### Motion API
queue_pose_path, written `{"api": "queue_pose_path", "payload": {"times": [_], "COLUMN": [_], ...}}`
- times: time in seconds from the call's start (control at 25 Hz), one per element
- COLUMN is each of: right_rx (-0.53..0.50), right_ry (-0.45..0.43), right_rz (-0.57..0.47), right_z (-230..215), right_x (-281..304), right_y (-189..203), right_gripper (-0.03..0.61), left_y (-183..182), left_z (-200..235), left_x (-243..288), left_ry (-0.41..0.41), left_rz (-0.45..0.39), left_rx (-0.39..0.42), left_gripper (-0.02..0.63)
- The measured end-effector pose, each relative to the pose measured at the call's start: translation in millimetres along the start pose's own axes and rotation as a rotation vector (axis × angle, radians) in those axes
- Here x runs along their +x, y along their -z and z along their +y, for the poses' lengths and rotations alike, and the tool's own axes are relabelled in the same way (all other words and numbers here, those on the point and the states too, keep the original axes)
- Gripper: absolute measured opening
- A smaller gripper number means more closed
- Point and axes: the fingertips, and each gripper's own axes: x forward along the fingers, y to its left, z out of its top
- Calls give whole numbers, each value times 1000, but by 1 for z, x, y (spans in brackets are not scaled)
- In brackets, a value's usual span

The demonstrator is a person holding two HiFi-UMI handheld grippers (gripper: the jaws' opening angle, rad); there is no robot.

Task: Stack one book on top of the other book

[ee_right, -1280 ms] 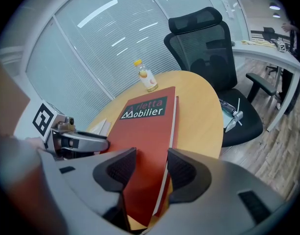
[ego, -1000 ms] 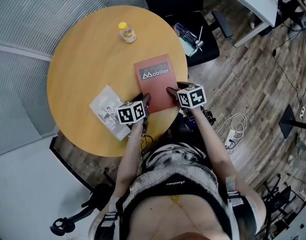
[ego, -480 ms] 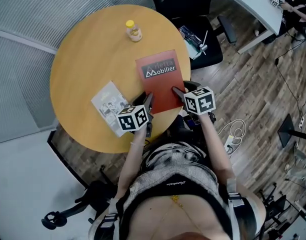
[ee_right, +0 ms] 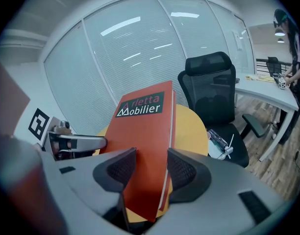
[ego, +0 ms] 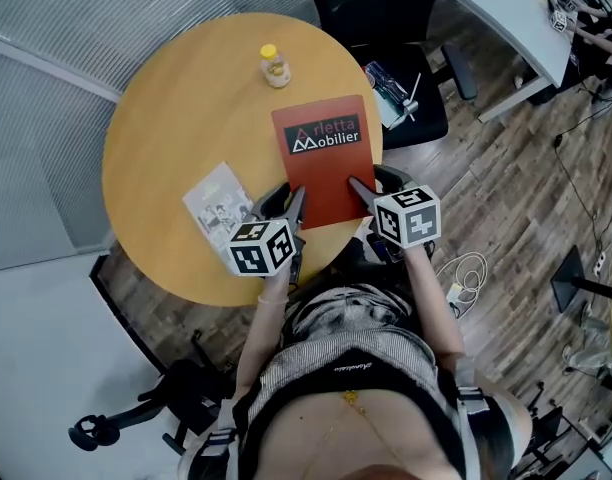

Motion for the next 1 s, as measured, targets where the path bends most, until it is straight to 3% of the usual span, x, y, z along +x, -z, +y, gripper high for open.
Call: {"api": "queue_pose_path", "payload": {"times": [0.36, 1.0], "right_rx": [-39, -109], "right_ry": [-32, -87], "right_rz": [-28, -39], "right_z": [5, 3], "right_x": [-15, -23], "right_y": [-23, -35], "right_gripper": [210, 209], "left_y": [-22, -26], "left_z": [-13, -26], "left_x": [-13, -20], "left_ry": [-22, -85], "left_rz": [-67, -130], "left_rx": [17, 13], "left_gripper": [115, 114]}}
